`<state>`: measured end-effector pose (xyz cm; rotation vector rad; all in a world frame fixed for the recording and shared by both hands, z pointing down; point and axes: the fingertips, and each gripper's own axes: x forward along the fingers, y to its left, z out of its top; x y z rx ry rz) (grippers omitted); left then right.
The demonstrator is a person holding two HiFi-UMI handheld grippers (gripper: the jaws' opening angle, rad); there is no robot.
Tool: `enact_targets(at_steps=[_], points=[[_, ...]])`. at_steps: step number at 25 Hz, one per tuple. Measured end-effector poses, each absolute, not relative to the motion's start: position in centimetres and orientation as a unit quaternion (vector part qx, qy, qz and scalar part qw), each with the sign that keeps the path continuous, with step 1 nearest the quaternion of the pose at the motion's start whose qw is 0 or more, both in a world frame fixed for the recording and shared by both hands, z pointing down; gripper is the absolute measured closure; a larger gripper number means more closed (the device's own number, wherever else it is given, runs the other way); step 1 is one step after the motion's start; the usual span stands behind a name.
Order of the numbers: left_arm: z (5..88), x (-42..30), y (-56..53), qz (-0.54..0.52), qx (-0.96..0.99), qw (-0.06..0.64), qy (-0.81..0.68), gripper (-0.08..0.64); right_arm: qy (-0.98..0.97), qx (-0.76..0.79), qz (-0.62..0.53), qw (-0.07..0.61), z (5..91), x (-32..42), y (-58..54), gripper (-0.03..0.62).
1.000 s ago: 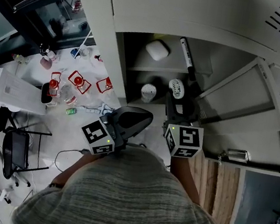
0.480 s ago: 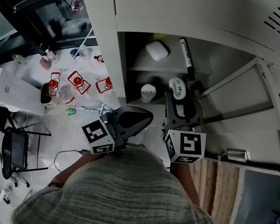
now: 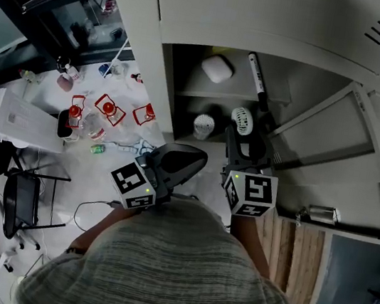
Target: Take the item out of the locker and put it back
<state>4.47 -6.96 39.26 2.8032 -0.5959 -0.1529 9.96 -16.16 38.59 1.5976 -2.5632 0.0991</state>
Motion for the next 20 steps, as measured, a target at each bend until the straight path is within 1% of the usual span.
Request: enact_targets(at_steps=[10, 20], points=[[39.5, 4.3, -6.9, -0.053, 0.967, 0.137, -0.210, 0.551, -0.831, 0.545, 0.063, 0.085, 43.1, 10.9, -17.4, 0.423], [39.7, 4.2, -6.9, -0.052, 0.966, 0.141, -0.212, 0.551, -0.825, 0.554, 0.070, 0.079, 45.4, 11.6, -18.2, 0.422]])
